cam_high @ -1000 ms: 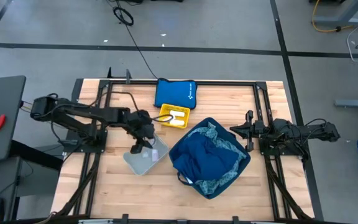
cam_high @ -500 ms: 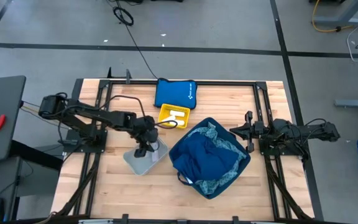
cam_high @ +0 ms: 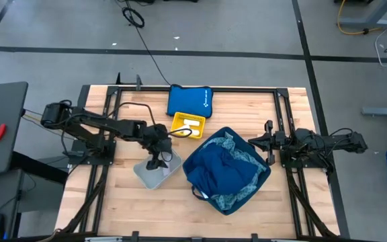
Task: Pick & place medical supplies in basket/bin
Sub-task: Return to Home Position
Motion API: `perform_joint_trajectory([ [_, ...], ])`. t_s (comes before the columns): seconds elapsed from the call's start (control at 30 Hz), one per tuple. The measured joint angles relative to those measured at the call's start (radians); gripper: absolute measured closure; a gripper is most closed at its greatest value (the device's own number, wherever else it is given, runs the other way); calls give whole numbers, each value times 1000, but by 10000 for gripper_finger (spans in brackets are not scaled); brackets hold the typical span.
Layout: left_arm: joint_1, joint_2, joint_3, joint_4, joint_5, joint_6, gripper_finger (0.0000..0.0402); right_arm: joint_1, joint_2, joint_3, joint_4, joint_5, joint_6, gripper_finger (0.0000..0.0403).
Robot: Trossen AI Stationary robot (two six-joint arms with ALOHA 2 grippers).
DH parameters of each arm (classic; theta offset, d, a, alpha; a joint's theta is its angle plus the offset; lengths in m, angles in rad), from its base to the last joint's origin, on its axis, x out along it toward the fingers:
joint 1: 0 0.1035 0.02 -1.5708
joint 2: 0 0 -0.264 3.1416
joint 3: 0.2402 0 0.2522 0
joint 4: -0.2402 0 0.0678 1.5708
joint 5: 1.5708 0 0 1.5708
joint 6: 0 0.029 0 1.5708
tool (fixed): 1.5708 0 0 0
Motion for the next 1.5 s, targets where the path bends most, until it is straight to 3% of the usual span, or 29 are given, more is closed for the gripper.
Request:
perform_joint_trajectory([
  [0.23,0,-63,0,64,-37,19,56,0,1,0,0,0,0,403],
  [0.6,0,-310,-8,220,-116,107,58,0,1,0,0,0,0,403],
  [1.0,3,-555,-408,728,-314,61,58,0,1,0,0,0,2,403],
  [1.3,11,-728,-598,739,-359,-20,64,0,1,0,0,0,27,403],
  [1.5,11,-832,-658,717,-383,-30,67,0,1,0,0,0,27,403],
])
